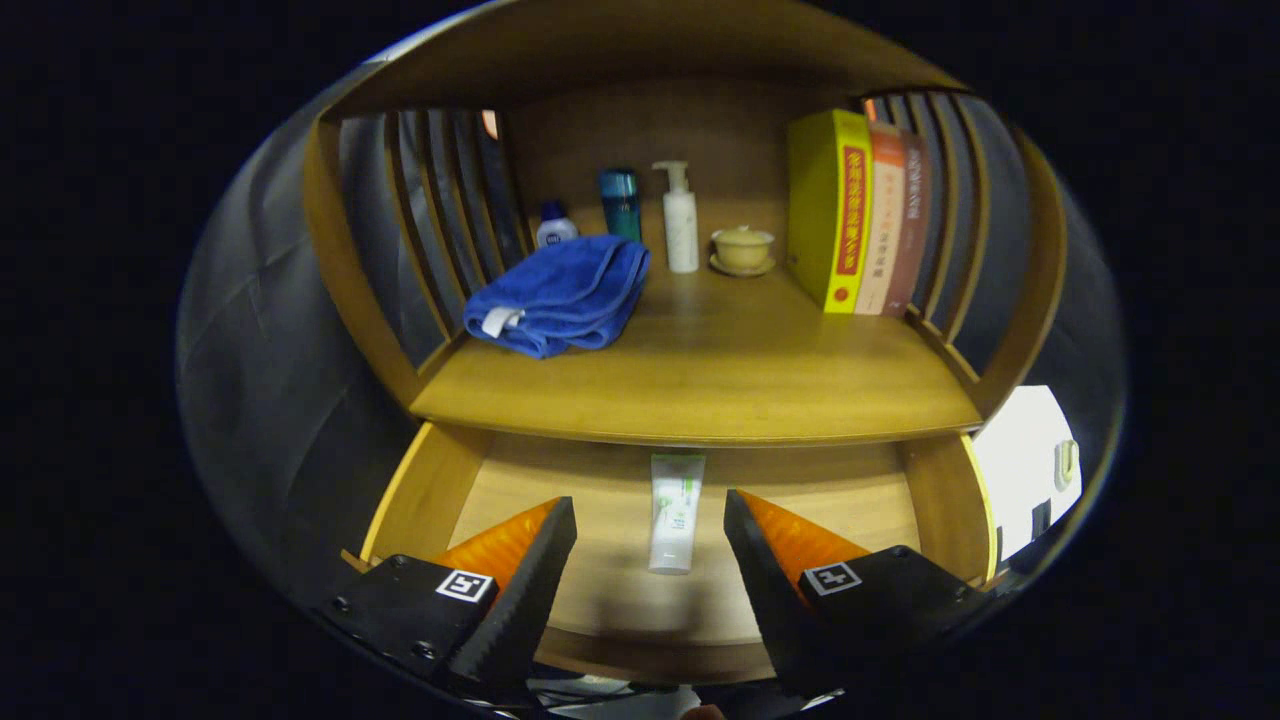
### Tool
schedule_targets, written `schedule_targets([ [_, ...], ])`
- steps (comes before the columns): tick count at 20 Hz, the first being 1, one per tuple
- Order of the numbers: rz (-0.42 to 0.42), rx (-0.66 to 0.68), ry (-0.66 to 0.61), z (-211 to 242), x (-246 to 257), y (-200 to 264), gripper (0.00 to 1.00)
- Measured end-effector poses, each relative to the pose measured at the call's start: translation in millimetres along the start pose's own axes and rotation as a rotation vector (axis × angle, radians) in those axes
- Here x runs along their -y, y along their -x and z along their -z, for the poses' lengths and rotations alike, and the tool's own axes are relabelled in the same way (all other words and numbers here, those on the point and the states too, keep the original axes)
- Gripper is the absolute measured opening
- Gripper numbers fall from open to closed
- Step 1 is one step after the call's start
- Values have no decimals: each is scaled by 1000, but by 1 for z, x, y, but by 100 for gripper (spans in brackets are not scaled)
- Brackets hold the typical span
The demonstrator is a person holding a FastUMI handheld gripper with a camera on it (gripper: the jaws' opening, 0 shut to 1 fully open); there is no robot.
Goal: Pull open the drawer, take out the items inside it, and place them on the countertop above the cabinet.
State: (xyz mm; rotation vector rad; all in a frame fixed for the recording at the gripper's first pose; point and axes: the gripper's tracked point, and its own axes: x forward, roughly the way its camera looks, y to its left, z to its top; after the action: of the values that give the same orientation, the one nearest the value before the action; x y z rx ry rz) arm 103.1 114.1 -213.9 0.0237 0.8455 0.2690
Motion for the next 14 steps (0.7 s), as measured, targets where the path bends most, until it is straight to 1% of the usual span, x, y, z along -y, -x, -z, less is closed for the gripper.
schedule_targets([
  [4, 24, -183, 9, 11, 5, -49, 97],
  [6, 40, -248, 12, 19, 6, -66, 98],
  [11, 79, -364, -10, 36, 16, -100, 98],
  [14, 101, -404, -31, 45, 19, -113, 98],
])
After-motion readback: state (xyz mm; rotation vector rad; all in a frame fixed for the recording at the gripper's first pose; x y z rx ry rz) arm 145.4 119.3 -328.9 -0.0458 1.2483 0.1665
